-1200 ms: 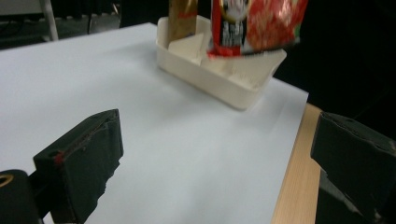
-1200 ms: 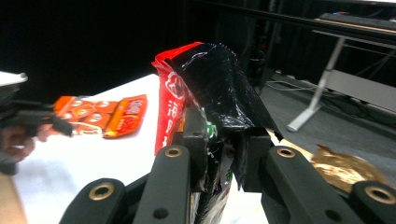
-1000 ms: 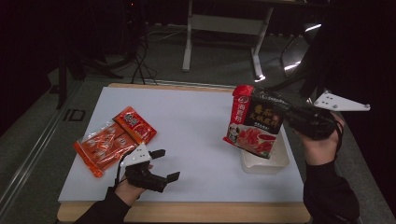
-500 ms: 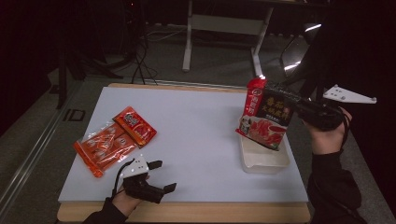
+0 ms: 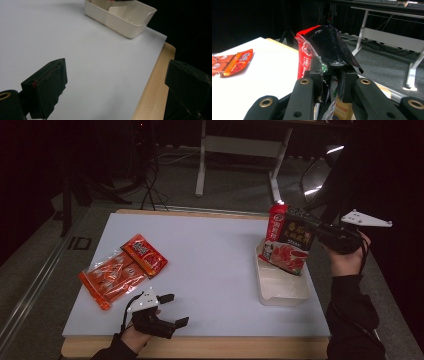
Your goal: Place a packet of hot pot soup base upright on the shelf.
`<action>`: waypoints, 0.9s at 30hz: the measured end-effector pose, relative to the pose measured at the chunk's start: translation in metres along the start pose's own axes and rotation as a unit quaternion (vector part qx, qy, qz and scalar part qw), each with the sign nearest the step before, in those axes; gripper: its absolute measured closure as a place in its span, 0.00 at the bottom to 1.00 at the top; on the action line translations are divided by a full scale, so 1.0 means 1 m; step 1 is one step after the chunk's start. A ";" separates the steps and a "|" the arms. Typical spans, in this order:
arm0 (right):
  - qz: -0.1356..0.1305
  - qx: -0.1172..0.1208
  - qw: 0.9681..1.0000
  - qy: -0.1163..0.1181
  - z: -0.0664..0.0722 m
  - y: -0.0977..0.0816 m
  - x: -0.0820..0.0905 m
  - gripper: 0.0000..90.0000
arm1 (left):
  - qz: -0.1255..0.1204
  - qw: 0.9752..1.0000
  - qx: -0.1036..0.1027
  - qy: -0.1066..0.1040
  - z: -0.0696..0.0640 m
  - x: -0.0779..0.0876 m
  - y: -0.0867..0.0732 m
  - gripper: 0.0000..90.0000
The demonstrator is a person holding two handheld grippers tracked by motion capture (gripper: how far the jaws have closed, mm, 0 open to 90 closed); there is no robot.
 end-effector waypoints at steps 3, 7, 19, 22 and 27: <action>0.001 0.013 1.000 -0.003 -0.003 -0.007 -0.007 0.85 | 0.000 1.000 0.001 0.000 0.001 0.000 -0.001 0.05; 0.007 0.023 1.000 -0.007 -0.004 -0.015 -0.016 0.85 | -0.002 1.000 0.008 0.002 0.003 0.000 -0.002 0.05; 0.020 0.033 0.998 0.040 0.004 -0.021 -0.028 0.83 | 0.001 1.000 0.010 0.002 0.004 -0.001 -0.004 0.05; 0.023 0.034 0.998 0.054 0.005 -0.022 -0.029 0.83 | 0.001 1.000 0.010 0.002 0.004 -0.001 -0.004 0.05; 0.040 0.041 0.996 0.074 0.007 -0.029 -0.034 0.82 | 0.003 1.000 0.012 0.002 0.004 -0.001 -0.005 0.05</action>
Point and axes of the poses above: each handheld gripper's, and its own axes: x roughly backward along the jaws, y roughly out of its top, z roughly to its left, the point moved 2 cm from there along -x, roughly forward along the jaws, and after that the axes turned 10 degrees about -x, right-handed, at the moved point
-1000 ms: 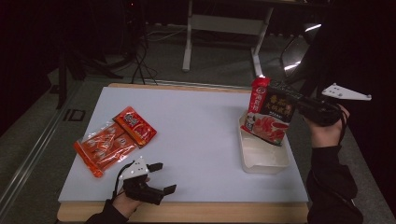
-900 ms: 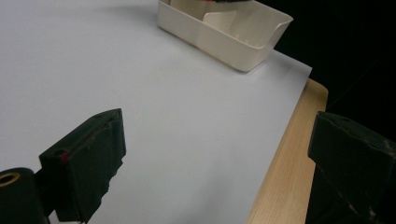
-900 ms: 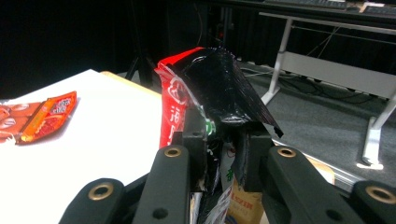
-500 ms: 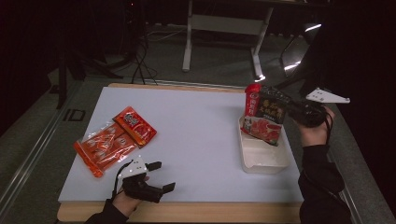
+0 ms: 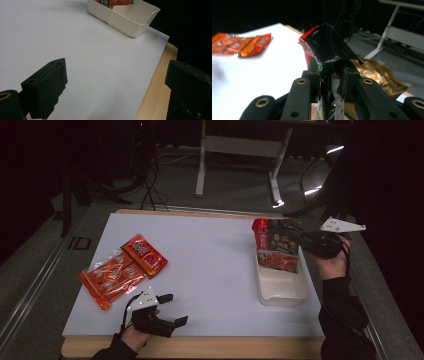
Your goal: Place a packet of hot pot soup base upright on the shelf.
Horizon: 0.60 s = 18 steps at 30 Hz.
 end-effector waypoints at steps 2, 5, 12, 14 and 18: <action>0.005 -0.004 1.000 -0.007 -0.001 -0.005 -0.003 0.81 | -0.001 1.000 0.001 -0.001 0.000 0.000 0.000 0.05; -0.007 -0.022 1.000 -0.008 -0.004 -0.011 -0.002 0.81 | 0.000 1.000 0.000 0.000 0.000 0.000 0.000 0.05; 0.026 -0.036 0.998 -0.047 -0.010 -0.024 0.000 0.76 | 0.004 1.000 0.000 0.000 0.001 -0.001 -0.001 0.05; 0.024 -0.046 0.997 -0.054 -0.012 -0.026 0.003 0.75 | 0.006 1.000 0.000 0.000 0.000 -0.002 -0.002 0.05; 0.016 -0.063 0.996 -0.058 -0.012 -0.025 0.010 0.60 | 0.009 1.000 -0.005 0.001 0.000 -0.003 -0.002 0.05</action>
Point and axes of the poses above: each handheld gripper's, and its own axes: x roughly backward along the jaws, y roughly out of its top, z roughly to its left, the point moved 2 cm from there along -x, roughly forward along the jaws, and after that the axes turned 10 degrees about -x, right-handed, at the moved point
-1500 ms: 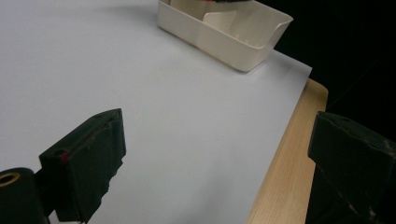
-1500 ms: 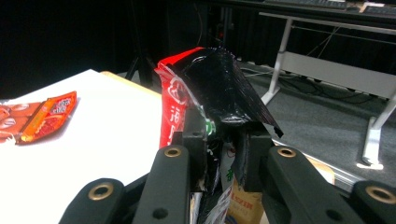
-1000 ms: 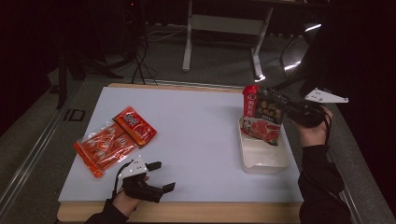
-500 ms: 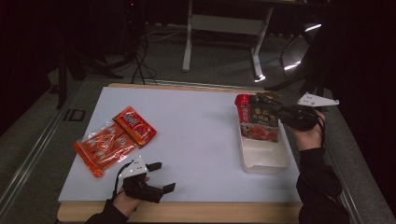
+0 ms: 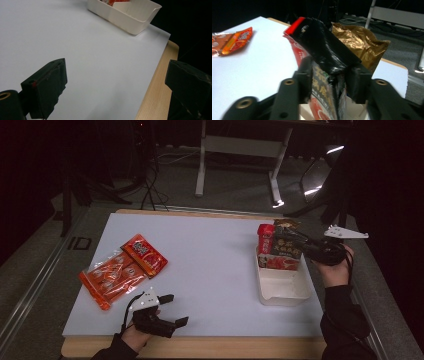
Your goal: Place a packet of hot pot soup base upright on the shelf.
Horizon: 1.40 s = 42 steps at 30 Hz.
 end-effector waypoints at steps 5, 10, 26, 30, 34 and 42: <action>-0.032 0.012 0.999 0.000 0.011 0.011 0.017 0.48 | 0.004 1.000 -0.001 0.004 0.002 0.000 -0.001 0.05; -0.058 0.031 0.998 0.000 0.027 0.024 0.032 0.40 | 0.000 1.000 0.005 0.005 0.003 0.001 0.000 0.05; -0.054 0.028 0.996 0.064 0.092 0.014 0.024 0.15 | 0.034 0.999 -0.003 -0.006 -0.003 0.002 0.003 0.05; -0.039 0.017 0.995 0.091 0.106 0.003 0.016 0.12 | 0.047 0.999 -0.012 0.005 -0.002 0.001 0.002 0.05; -0.030 0.014 0.993 0.115 0.117 -0.010 0.007 0.16 | 0.053 0.999 -0.013 0.000 -0.002 0.001 0.002 0.05; -0.001 0.051 0.990 0.134 0.132 -0.031 -0.001 0.20 | 0.062 0.998 -0.016 -0.006 -0.001 0.001 0.001 0.05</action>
Point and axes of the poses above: each handheld gripper's, and its own axes: x roughly backward along the jaws, y roughly out of its top, z roughly to its left, the point moved 2 cm from there along -x, roughly forward along the jaws, and after that the axes turned 10 degrees about -x, right-handed, at the moved point
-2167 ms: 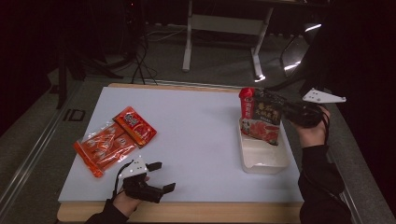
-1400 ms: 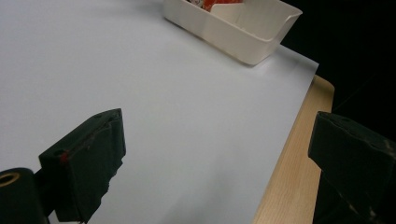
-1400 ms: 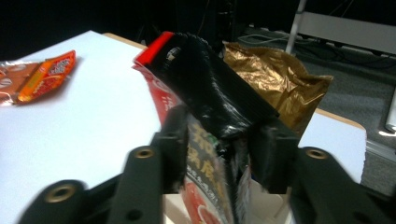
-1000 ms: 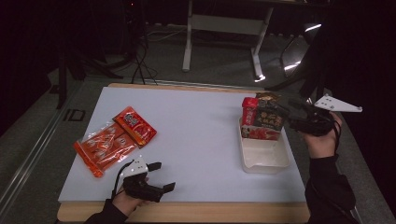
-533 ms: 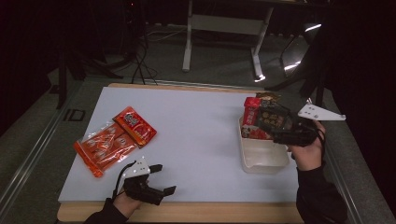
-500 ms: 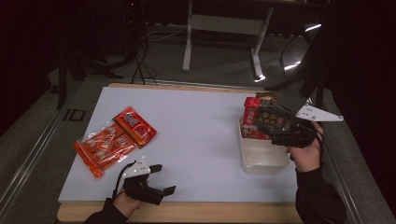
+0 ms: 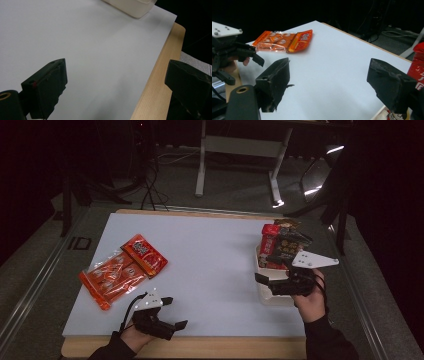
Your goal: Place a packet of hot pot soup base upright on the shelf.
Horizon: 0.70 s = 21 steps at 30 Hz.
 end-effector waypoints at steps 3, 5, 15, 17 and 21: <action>-0.008 -0.007 1.000 0.011 0.006 -0.003 0.003 0.19 | 0.000 1.000 -0.002 -0.005 0.000 0.001 0.000 0.05; -0.010 -0.002 1.000 0.014 0.010 -0.005 0.005 0.18 | 0.002 1.000 -0.003 -0.007 0.000 0.003 0.001 0.05; 0.022 -0.004 1.000 0.010 0.032 -0.019 0.007 0.15 | 0.012 1.000 -0.015 -0.009 0.002 0.011 0.006 0.08; 0.023 0.008 1.000 0.012 0.037 -0.021 0.006 0.15 | 0.015 1.000 -0.016 -0.010 0.003 0.013 0.007 0.08; 0.018 0.015 1.000 0.016 0.043 -0.023 0.006 0.15 | 0.016 1.000 -0.017 -0.002 0.008 0.021 0.010 0.08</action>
Point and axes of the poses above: each handheld gripper's, and its own axes: x roughly backward along the jaws, y roughly out of its top, z roughly to its left, the point moved 2 cm from there along -x, roughly forward along the jaws, and after that the axes turned 10 degrees about -x, right-handed, at the moved point
